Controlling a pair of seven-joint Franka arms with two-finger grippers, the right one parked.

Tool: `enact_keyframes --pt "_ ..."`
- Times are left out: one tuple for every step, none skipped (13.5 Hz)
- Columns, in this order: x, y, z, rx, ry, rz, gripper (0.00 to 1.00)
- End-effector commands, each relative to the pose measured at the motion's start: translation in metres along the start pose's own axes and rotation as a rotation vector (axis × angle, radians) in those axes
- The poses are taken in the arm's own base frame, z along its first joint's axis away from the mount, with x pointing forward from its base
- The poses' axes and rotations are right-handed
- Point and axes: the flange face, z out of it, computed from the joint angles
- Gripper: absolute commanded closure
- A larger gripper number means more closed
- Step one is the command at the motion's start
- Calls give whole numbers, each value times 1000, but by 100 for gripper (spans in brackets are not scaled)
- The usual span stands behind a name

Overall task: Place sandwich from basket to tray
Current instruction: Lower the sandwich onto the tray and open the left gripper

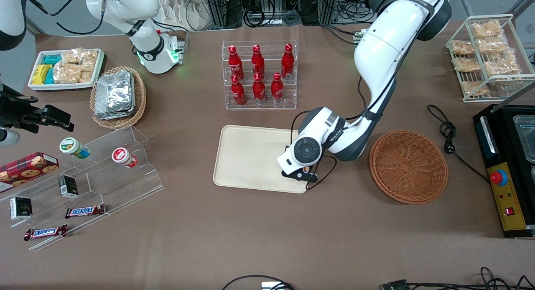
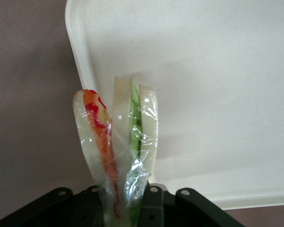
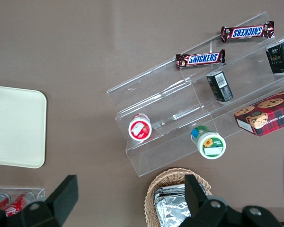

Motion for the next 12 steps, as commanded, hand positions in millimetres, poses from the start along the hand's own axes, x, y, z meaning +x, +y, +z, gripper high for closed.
enact_keyframes --pt "4 10 8 12 -1 21 81" --pt "3 13 7 9 5 21 81" --pt "2 14 7 -1 1 17 81" --pt "1 17 6 -41 -19 1 81" --pt "0 20 5 -73 -31 -15 81" --pt "0 20 4 -75 -31 -15 81" --pt "0 19 6 -74 -33 -13 79" --pt "1 18 10 -68 -37 -9 61" --pt "3 16 17 -64 -44 -12 1" --pt "3 16 15 -64 -40 -15 0" --pt "3 16 12 -66 -34 -14 0" --pt "3 14 4 -68 -24 -16 0"
